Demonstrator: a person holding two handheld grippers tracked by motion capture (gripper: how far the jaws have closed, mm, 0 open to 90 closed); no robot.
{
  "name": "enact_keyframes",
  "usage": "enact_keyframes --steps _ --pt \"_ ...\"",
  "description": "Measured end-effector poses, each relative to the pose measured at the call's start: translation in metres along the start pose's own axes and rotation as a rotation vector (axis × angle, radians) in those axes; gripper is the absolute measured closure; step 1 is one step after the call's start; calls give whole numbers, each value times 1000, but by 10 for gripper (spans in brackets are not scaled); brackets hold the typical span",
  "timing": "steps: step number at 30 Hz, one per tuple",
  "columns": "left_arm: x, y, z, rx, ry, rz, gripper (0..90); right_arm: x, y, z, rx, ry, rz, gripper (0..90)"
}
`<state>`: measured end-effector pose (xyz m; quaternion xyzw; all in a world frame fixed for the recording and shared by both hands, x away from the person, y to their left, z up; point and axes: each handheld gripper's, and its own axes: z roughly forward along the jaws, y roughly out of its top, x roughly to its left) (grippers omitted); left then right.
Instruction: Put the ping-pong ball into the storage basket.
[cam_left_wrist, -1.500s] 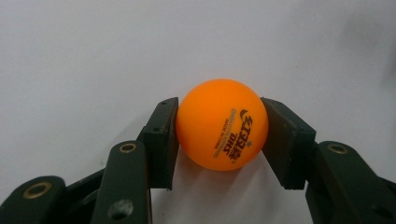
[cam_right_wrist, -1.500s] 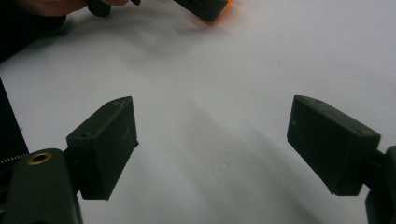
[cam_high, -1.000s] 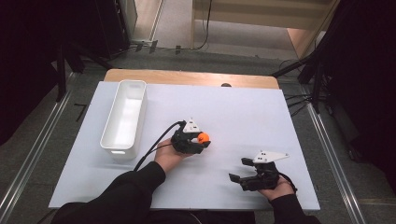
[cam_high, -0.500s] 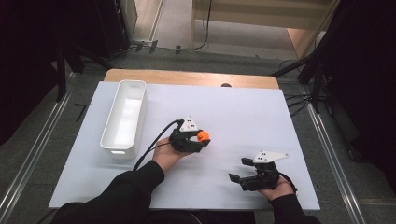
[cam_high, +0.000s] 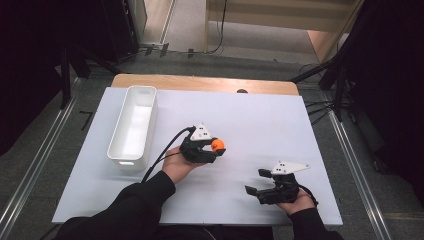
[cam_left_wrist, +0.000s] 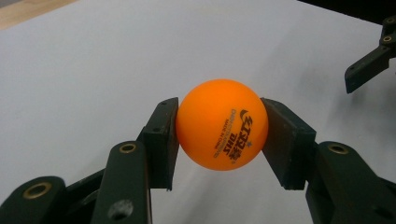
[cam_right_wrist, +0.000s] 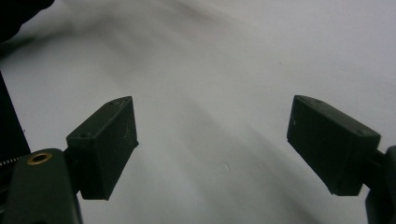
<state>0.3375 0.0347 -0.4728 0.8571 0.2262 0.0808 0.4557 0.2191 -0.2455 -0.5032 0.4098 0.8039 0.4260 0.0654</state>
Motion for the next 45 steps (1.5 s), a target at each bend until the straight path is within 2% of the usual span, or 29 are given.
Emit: enact_keyframes --steps 6,15,45 --pt "0 2 -3 -11 1 2 502 0 0 0 4 2 4 146" --pt "-1 8 -9 4 -21 16 502 0 0 0 4 0 3 146" --pt "8 16 -23 12 -38 -15 502 1 1 0 -4 -6 -1 146"
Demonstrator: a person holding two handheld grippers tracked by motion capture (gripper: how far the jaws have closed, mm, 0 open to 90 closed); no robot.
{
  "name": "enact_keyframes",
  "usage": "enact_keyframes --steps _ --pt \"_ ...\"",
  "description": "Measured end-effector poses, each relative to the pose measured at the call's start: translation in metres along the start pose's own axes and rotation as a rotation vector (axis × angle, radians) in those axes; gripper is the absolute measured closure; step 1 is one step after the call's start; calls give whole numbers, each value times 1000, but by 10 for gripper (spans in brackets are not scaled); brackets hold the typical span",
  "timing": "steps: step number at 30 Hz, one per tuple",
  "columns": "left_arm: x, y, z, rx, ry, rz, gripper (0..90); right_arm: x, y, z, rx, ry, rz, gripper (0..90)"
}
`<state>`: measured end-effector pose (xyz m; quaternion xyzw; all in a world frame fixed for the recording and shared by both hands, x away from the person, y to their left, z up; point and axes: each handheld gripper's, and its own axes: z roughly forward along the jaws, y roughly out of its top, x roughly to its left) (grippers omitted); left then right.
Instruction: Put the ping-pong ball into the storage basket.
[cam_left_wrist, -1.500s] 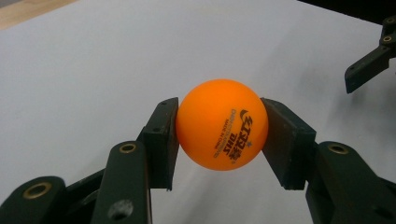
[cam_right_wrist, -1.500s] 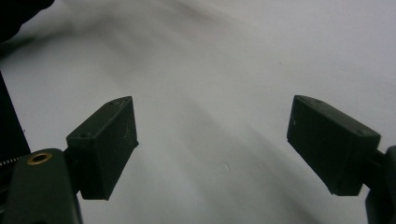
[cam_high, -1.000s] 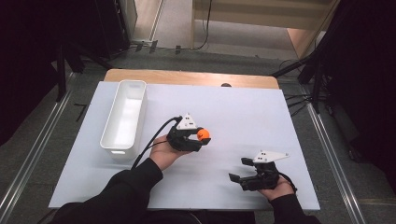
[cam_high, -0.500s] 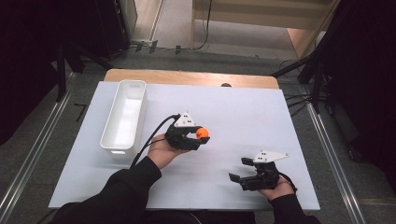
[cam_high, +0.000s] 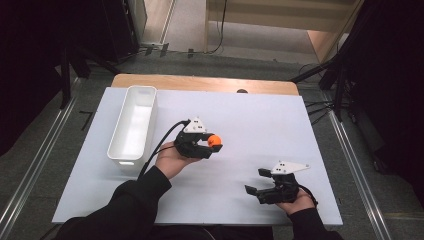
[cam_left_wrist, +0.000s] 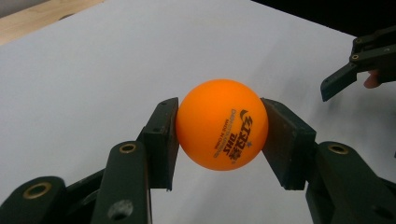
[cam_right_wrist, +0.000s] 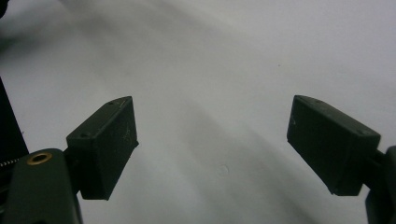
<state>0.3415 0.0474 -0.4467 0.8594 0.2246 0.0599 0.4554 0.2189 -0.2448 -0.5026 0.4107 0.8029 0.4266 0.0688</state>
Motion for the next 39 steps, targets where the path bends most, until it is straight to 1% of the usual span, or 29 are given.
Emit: enact_keyframes --steps 5,10,11,17,18,19,20,21,22,23,29,31,33,34,39 --pt "0 0 -1 5 6 5 502 0 0 0 -3 -3 -1 146" --pt "3 0 -2 6 7 -3 502 0 0 0 -3 -4 1 145" --pt "3 0 -2 3 13 -8 502 0 0 0 -3 -3 2 146" --pt "3 3 -7 -5 32 -3 502 -1 0 0 -1 -1 0 146" --pt "4 4 -8 -9 36 -11 501 -1 0 0 -2 -2 3 145" --pt "4 4 -8 -9 36 -11 502 -1 0 0 -2 -2 3 145" --pt "4 4 -9 -10 40 -22 502 -1 0 0 -1 -2 2 146" --pt "4 5 -10 -8 45 -23 502 -1 0 0 0 -2 -1 146" --pt "5 5 -12 -11 39 -30 502 0 0 1 0 -2 -1 146" --pt "5 6 -13 -14 42 -38 502 0 0 1 0 -1 -1 146" --pt "6 8 -16 -6 53 -43 501 0 0 0 -2 4 -1 146" --pt "7 9 -17 -6 65 -47 501 1 0 0 0 5 1 146" --pt "7 9 -18 -2 64 -45 502 1 0 0 1 4 1 145" --pt "7 10 -19 2 75 -41 502 0 0 0 0 5 0 146" --pt "9 10 -21 3 76 -44 501 0 0 1 1 2 1 146"
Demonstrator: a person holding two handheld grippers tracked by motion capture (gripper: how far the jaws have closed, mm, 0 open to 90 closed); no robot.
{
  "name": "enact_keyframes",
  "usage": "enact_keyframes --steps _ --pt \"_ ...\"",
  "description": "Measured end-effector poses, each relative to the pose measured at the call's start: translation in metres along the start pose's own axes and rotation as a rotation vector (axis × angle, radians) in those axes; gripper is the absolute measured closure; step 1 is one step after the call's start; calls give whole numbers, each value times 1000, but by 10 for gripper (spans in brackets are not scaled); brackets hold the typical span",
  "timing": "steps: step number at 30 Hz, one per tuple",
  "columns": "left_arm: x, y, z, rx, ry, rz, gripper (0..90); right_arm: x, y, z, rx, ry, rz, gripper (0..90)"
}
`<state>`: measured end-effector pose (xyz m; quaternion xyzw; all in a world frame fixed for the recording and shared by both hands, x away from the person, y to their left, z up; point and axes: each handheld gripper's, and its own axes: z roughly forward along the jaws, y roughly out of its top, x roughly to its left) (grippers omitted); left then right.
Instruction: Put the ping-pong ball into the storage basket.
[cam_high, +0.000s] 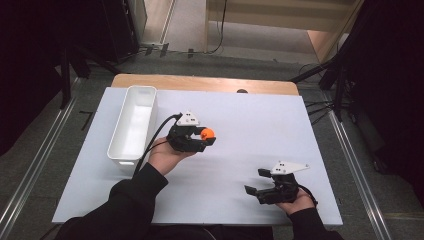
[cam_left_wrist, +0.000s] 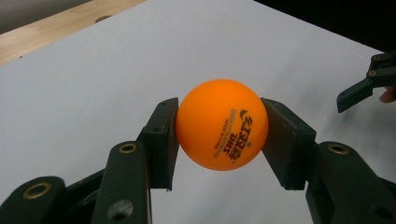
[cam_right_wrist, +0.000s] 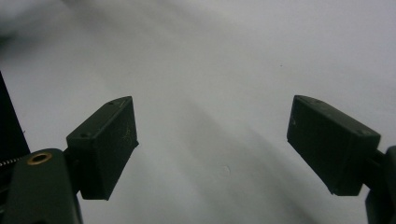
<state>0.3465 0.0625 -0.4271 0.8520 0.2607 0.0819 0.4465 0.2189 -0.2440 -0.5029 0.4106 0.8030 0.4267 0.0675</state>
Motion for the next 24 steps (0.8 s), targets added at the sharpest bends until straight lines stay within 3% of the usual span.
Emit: enact_keyframes --steps 24 --pt "8 5 -9 20 -16 -10 501 0 1 0 -9 -2 -9 145"
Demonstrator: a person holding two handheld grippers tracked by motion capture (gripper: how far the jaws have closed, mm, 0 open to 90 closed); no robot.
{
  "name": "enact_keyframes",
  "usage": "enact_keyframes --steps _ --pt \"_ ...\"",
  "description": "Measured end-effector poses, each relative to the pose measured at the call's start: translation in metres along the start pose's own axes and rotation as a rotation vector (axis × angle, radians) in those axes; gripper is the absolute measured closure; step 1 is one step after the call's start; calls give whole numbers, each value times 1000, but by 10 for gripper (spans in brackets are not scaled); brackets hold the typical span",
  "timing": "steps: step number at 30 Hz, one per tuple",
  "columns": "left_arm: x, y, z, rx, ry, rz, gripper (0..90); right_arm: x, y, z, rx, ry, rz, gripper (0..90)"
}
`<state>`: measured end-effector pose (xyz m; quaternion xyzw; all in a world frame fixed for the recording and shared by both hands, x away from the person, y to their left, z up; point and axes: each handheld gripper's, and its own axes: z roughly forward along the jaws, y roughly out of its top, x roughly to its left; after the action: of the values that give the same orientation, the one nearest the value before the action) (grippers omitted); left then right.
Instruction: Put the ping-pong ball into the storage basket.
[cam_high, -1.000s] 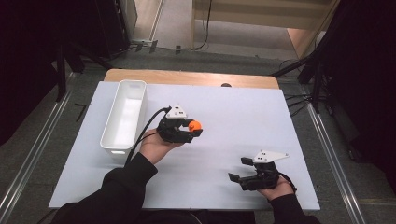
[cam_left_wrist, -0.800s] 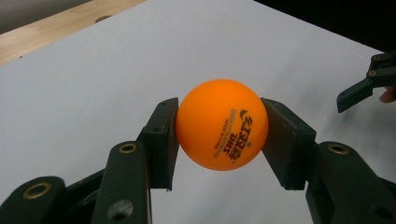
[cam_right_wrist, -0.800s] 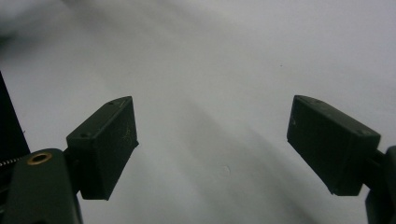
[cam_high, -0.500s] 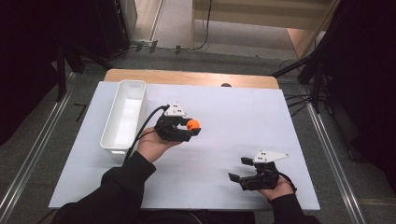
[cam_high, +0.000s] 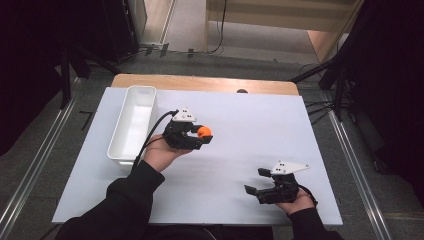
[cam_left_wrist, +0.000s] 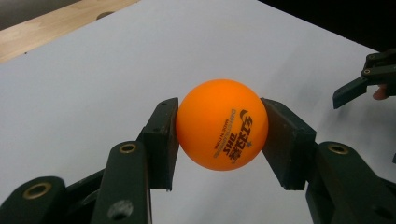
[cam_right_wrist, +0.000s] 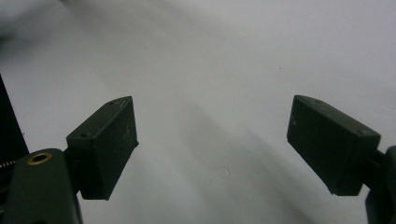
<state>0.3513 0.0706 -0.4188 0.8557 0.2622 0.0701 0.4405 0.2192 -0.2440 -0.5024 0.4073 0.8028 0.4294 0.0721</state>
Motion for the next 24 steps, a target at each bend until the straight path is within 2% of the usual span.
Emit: enact_keyframes --steps 14,24 --pt "11 2 -7 8 7 -22 502 0 0 0 3 3 5 145" --pt "20 2 -13 6 36 -40 501 0 0 -1 -1 -2 3 146"
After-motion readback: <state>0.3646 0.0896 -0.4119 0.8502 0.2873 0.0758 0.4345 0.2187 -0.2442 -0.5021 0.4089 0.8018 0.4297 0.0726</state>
